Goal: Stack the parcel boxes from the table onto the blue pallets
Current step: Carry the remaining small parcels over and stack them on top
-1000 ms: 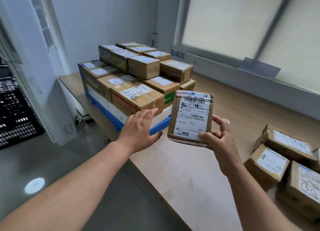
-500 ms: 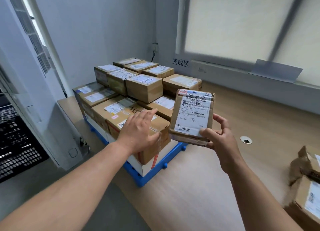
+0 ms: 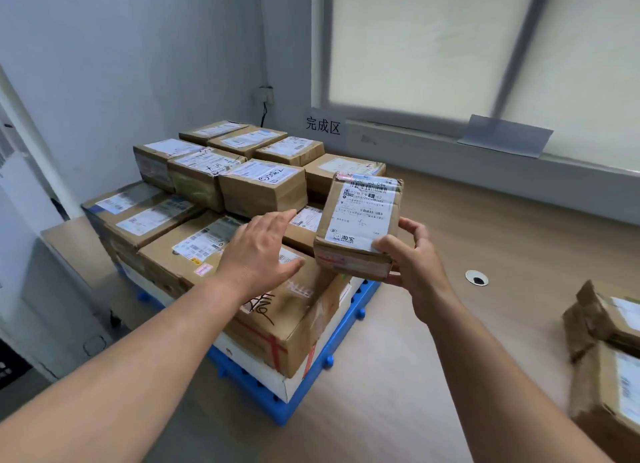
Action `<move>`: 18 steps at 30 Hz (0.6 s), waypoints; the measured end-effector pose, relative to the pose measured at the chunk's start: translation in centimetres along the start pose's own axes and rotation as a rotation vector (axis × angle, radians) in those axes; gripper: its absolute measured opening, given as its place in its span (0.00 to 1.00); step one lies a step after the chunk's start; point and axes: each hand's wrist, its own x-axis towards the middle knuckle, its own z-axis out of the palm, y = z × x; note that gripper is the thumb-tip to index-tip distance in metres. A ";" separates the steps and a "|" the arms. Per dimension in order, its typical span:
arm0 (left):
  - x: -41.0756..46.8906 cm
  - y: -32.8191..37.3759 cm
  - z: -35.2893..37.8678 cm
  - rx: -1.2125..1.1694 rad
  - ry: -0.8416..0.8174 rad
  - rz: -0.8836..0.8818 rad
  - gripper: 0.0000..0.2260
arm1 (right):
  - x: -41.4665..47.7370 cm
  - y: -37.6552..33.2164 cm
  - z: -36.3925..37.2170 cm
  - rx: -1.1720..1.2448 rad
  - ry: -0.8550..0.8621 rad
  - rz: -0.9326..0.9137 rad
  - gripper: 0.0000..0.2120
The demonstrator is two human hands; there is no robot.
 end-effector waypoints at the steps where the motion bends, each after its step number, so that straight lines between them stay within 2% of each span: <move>1: 0.5 -0.5 0.0 -0.007 0.006 0.021 0.35 | 0.2 0.1 0.3 -0.002 0.018 0.004 0.28; 10: 5.8 -6.0 -0.8 -0.012 -0.032 0.149 0.43 | 3.4 -0.8 5.3 -0.038 0.144 0.056 0.26; 16: 8.1 -8.3 -0.5 -0.037 -0.103 0.213 0.42 | 5.0 -1.0 8.6 -0.084 0.229 0.096 0.23; 18: 8.6 -8.7 -0.3 -0.038 -0.126 0.241 0.40 | 5.3 -0.8 9.2 -0.185 0.271 0.081 0.27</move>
